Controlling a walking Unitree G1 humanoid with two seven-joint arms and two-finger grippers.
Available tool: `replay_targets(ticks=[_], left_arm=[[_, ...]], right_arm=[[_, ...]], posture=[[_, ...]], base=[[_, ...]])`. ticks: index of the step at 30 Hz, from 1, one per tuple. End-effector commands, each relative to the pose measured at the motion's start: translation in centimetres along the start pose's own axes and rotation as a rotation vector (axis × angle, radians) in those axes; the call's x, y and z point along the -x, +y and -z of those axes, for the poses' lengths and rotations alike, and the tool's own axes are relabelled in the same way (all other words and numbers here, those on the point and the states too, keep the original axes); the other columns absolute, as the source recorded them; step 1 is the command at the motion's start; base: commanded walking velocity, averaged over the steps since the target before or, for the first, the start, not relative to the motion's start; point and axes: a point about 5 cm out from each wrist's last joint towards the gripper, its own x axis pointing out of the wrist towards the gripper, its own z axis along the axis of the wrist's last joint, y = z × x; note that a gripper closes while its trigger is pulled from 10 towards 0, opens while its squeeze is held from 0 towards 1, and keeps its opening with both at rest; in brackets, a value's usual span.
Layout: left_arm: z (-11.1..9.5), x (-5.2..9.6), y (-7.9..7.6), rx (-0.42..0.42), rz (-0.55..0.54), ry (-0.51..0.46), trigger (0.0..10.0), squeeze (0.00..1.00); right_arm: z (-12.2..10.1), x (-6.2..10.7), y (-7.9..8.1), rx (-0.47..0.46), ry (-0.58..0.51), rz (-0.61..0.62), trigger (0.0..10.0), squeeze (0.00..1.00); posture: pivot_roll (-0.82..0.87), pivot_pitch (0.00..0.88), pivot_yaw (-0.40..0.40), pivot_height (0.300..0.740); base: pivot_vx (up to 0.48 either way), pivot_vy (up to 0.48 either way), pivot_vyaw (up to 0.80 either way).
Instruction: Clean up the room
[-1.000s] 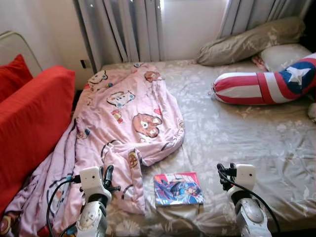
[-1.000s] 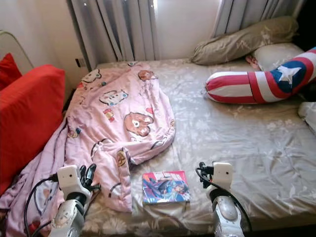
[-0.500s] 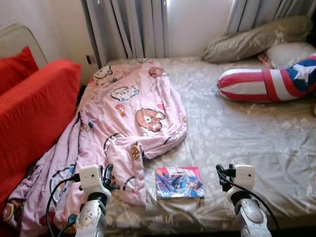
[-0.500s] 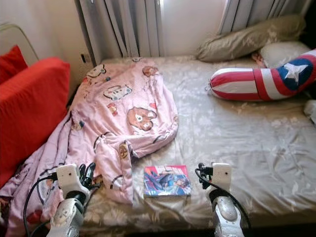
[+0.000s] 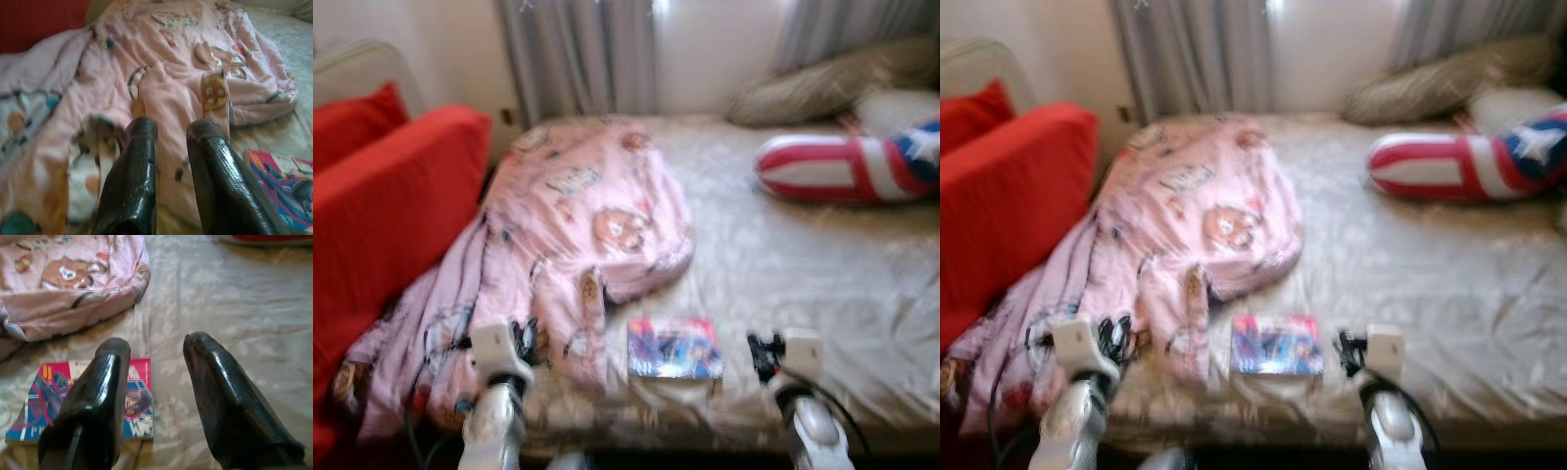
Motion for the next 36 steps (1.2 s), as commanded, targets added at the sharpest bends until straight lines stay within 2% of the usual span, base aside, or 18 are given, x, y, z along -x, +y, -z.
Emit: replay_targets(ticks=[1,11,15,18,33,36], left_arm=[[-0.2,-0.1,0.5,-0.013,-0.007,-0.003,10.0,0.0],[0.1,-0.2,0.6,-0.013,0.0,0.004,10.0,0.0],[0.1,-0.3,0.5,-0.014,0.004,0.005,10.0,0.0],[0.1,-0.3,0.5,-0.016,0.007,0.005,10.0,0.0],[0.3,-0.4,0.4,-0.03,0.023,0.008,10.0,0.0],[0.3,-0.4,0.4,-0.031,0.023,0.007,10.0,0.0]], right_arm=[[-0.1,-0.1,0.5,-0.001,-0.008,-0.015,10.0,0.0],[0.3,-0.1,0.8,0.004,0.021,-0.019,10.0,0.0],[0.3,-0.2,0.8,0.002,0.028,-0.013,10.0,0.0],[0.1,-0.1,0.8,-0.014,0.002,-0.015,10.0,0.0],[0.4,0.0,1.4,-0.014,0.015,-0.044,10.0,0.0],[0.3,0.1,1.5,0.019,0.004,-0.065,10.0,0.0]], posture=[[-0.02,0.0,0.052,0.638],[-0.02,0.0,0.055,0.638],[-0.02,0.0,0.057,0.613],[-0.02,0.0,0.057,0.613],[-0.02,0.0,0.057,0.613],[-0.02,0.0,0.058,0.613]], base=[[0.0,0.0,0.0],[0.0,0.0,0.0],[0.0,0.0,0.0],[0.0,0.0,0.0],[0.0,0.0,0.0],[0.0,0.0,0.0]])
